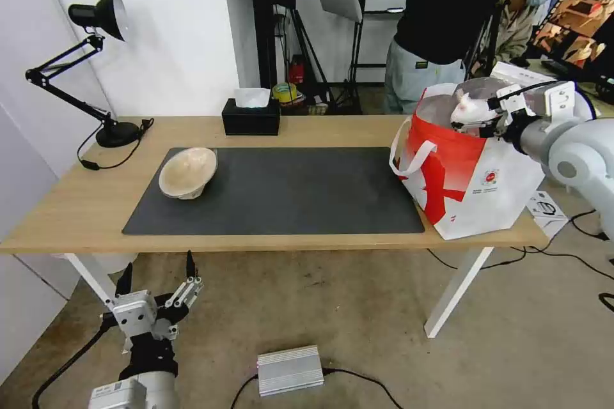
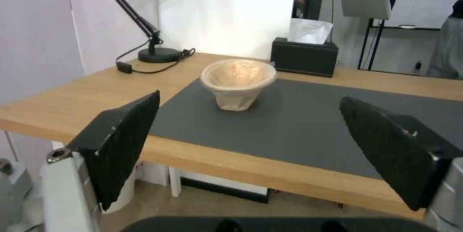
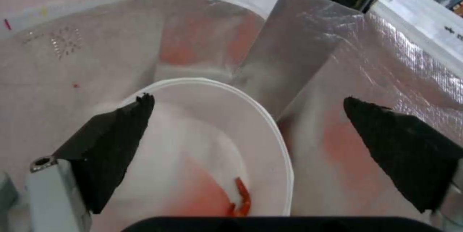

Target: Pick up the trash from the table and place it into the takeout bag.

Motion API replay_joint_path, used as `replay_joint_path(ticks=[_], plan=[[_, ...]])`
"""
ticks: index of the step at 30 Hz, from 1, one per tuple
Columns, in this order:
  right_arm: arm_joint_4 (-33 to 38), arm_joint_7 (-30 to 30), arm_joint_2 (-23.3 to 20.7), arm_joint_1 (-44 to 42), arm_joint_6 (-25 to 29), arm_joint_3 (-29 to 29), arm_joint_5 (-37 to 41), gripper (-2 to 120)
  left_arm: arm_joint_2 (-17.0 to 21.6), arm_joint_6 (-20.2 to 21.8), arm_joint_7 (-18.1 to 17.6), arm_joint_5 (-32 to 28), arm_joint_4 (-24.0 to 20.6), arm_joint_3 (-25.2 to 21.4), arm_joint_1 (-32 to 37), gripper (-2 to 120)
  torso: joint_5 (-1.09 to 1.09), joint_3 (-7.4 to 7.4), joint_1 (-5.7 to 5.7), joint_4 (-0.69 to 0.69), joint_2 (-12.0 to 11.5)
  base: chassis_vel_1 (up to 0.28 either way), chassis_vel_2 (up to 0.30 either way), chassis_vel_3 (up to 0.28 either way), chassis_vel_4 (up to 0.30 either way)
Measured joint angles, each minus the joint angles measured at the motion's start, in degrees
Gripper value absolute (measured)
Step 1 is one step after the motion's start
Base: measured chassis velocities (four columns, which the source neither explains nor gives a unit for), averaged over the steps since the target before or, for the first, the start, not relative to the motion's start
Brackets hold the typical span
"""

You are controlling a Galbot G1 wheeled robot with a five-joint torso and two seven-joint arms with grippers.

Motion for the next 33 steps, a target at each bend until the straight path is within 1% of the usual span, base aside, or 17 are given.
replay_joint_path(ticks=[13, 17, 20, 21, 23, 25, 26, 27, 29, 30, 31, 32, 33], plan=[[0.2, -0.3, 0.2, 0.9, 0.0, -1.1, -0.5, 100, 0.0, 0.0, 0.0, 0.0, 0.0, 0.0, -0.1, 100, 0.0, 0.0, 0.0, 0.0, 0.0, 0.0, 0.0, 0.0, 0.0], [0.8, 0.2, 0.7, 0.0, 0.0, 0.1, -0.6, 100, 0.0, 0.0, 0.0, 0.0, 0.0, 0.0, -0.1, 100, 0.0, 0.0, 0.0, 0.0, 0.0, 0.0, 0.0, 0.0, 0.0], [2.2, 2.8, 1.8, -1.6, 0.6, 2.7, 0.8, 100, 0.0, 0.0, 0.0, 0.0, 0.0, -0.1, -0.1, 100, 0.0, 0.0, 0.0, 0.0, 0.0, 0.0, 0.0, 0.0, 0.0], [2.2, 2.8, 1.8, -1.6, 0.6, 2.7, 0.8, 100, 0.0, 0.0, 0.0, 0.0, 0.0, -0.1, -0.1, 100, 0.0, 0.0, 0.0, 0.0, 0.0, 0.0, 0.0, 0.0, 0.0], [4.2, 5.8, 2.8, -3.7, 3.5, 5.1, 3.4, 100, 0.0, 0.1, 0.0, 0.0, 0.0, -0.1, -0.1, 100, 0.0, 0.0, 0.0, 0.01, 0.0, 0.0, 0.0, 0.0, 0.0], [6.0, 8.4, 3.7, -6.0, 8.3, 6.5, 4.2, 100, -0.1, 0.1, 0.0, 0.0, 0.0, -0.1, -0.1, 100, -0.01, 0.0, 0.0, 0.0, 0.0, 0.0, 0.0, 0.0, 0.0], [6.0, 8.4, 3.7, -6.0, 8.3, 6.5, 4.2, 100, -0.1, 0.1, 0.0, 0.0, 0.0, -0.1, -0.1, 100, -0.01, 0.0, 0.0, 0.0, 0.0, 0.0, 0.0, 0.0, 0.0], [7.5, 10.4, 4.3, -7.7, 12.1, 7.4, 4.5, 100, -0.1, 0.1, 0.0, 0.0, 0.0, -0.1, -0.1, 100, 0.0, 0.0, 0.0, 0.0, 0.0, 0.0, 0.0, 0.0, 0.0], [9.8, 13.3, 5.3, -10.2, 17.7, 8.6, 4.7, 100, -0.2, 0.1, 0.0, 0.0, 0.0, -0.1, -0.1, 100, 0.0, 0.0, 0.0, 0.01, 0.0, 0.0, 0.0, 0.0, 0.0], [10.6, 13.9, 5.5, -11.1, 19.2, 8.9, 4.7, 100, -0.2, 0.1, 0.0, 0.0, 0.0, -0.2, -0.1, 100, 0.0, 0.0, 0.0, 0.01, 0.0, 0.0, 0.0, 0.0, 0.0], [12.3, 15.0, 5.9, -13.0, 22.2, 9.7, 4.7, 100, -0.2, 0.1, 0.0, 0.0, -0.1, -0.2, -0.1, 100, 0.0, 0.0, 0.0, 0.01, 0.0, 0.0, 0.0, 0.0, 0.0], [12.3, 15.0, 5.9, -13.0, 22.2, 9.7, 4.7, 100, -0.2, 0.1, 0.0, 0.0, -0.1, -0.2, -0.1, 100, 0.0, 0.0, 0.0, 0.01, 0.0, 0.0, 0.0, 0.0, 0.0], [14.1, 16.0, 6.3, -15.2, 24.8, 10.5, 4.3, 100, -0.3, 0.1, 0.0, 0.0, -0.1, -0.2, -0.1, 100, -0.01, 0.0, 0.0, 0.01, 0.0, 0.0, 0.0, 0.0, 0.0]])
